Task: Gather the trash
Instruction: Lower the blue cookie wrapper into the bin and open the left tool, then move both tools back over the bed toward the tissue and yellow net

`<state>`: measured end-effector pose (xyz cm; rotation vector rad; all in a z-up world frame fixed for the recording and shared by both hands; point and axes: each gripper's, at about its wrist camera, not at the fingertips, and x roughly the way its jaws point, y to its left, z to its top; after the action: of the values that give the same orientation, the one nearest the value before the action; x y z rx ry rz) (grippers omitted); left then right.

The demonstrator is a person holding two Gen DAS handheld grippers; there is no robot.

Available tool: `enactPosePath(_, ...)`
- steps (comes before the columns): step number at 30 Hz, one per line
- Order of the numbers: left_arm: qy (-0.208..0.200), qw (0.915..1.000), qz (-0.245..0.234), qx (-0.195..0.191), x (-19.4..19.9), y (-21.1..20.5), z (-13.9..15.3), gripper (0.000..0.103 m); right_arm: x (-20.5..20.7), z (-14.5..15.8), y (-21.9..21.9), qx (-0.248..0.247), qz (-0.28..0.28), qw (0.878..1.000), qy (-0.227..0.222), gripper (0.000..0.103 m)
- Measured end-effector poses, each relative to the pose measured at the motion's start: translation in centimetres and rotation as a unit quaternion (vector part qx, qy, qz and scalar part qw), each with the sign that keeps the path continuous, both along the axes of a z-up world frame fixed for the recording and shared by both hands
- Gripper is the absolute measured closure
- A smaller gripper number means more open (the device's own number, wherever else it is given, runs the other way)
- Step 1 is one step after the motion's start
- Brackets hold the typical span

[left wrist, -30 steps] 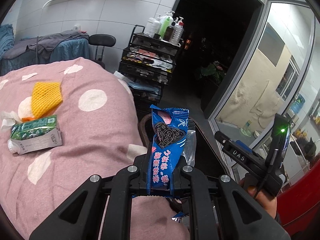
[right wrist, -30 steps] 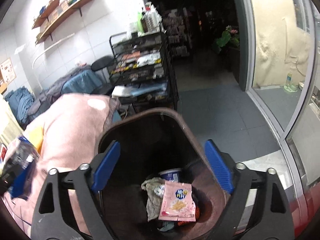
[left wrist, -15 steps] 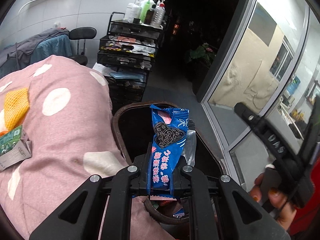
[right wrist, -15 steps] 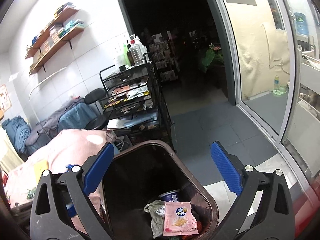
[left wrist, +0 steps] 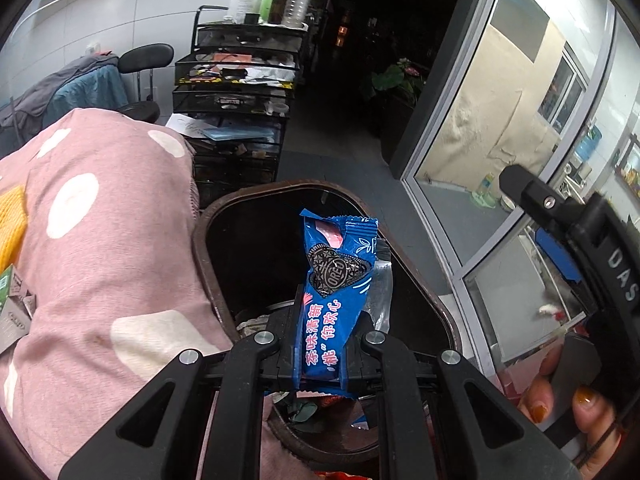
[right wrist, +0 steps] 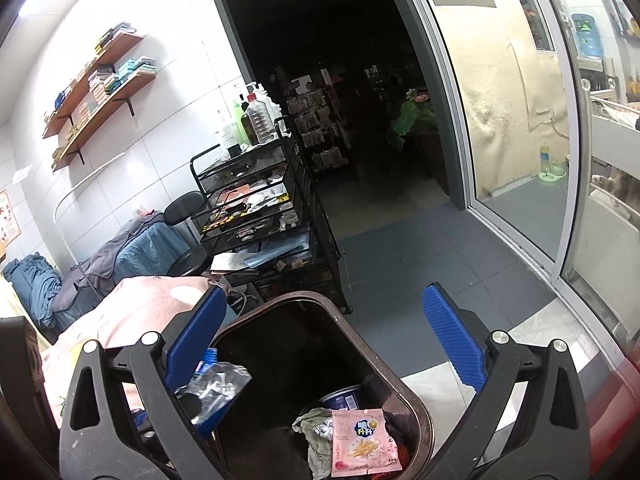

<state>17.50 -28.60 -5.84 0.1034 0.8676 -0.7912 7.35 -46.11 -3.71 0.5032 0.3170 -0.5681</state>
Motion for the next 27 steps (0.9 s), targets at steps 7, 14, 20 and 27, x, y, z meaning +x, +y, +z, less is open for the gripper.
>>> enactPosePath(7, 0.002, 0.9993, -0.005, 0.036, 0.3, -1.1, -0.9, 0.031, 0.1, -0.2, -0.1, 0.004, -0.002, 1.000, -0.001, 0.006)
enactPosePath(14, 0.017, 0.9972, -0.014, 0.071, 0.6, -1.4, -1.7, 0.021, -0.1, -0.3, -0.2, 0.005, -0.006, 1.000, -0.004, 0.006)
enactPosePath(20, 0.019, 0.9991, -0.005, 0.038, 0.4, -0.1, -0.8, 0.019, -0.2, -0.3, -0.1, 0.005, -0.006, 1.000, -0.005, 0.006)
enactPosePath(27, -0.012, 0.9996, 0.022, 0.011, -0.4, 2.5, 1.0, 0.017, -0.1, -0.4, -0.1, 0.012, 0.005, 1.000, -0.007, 0.006)
